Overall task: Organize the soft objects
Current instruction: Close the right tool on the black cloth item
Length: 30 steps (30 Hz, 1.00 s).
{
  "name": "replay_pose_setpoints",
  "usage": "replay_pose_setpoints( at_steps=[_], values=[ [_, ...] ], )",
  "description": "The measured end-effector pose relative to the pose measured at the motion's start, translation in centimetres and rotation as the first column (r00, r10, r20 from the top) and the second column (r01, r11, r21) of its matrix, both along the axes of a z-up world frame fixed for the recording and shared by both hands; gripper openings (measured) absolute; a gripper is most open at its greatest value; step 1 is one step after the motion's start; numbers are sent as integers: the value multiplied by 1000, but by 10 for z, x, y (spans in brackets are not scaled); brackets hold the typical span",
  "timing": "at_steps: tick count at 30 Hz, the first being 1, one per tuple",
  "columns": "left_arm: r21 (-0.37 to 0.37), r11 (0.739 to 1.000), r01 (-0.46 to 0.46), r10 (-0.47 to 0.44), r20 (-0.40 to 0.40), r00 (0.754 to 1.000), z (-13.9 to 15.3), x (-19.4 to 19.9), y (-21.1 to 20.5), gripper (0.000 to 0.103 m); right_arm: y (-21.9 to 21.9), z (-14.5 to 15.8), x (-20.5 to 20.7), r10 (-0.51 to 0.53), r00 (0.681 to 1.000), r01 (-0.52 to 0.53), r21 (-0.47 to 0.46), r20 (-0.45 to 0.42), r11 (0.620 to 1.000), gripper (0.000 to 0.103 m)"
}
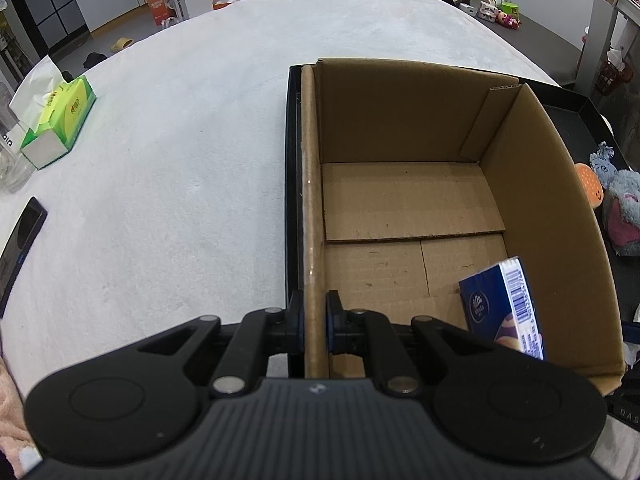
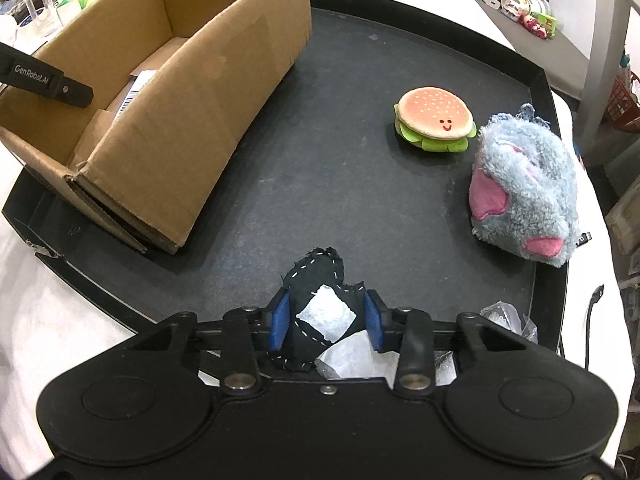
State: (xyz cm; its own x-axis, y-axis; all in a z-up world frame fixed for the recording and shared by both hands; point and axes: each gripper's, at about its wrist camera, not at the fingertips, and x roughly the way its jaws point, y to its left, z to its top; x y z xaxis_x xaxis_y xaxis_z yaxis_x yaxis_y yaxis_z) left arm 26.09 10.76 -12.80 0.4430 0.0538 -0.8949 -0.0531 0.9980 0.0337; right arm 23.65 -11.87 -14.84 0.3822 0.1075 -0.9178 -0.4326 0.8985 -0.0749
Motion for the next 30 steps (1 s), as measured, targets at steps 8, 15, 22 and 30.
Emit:
replay_pose_setpoints(
  at_steps=[8,15,22,30],
  values=[
    [3,1000,4,-4,-1,1000,0,0,1,9,1,1,-2,1,1000,-1,5,3,1000,35],
    [-30,999,12,-13,-38,999,-4,3,5,10,6,6,-3,20,1000,-20,8,11,1000,35],
    [-48,998,31,-33,-39,999,-3,4,8,10,7,6,-2,33,999,-33,10,10,999,35],
    [-60,998,36,-38,-41,998,-3,7,11,10,8,7,0,33,999,-33,7,11,999,35]
  ],
)
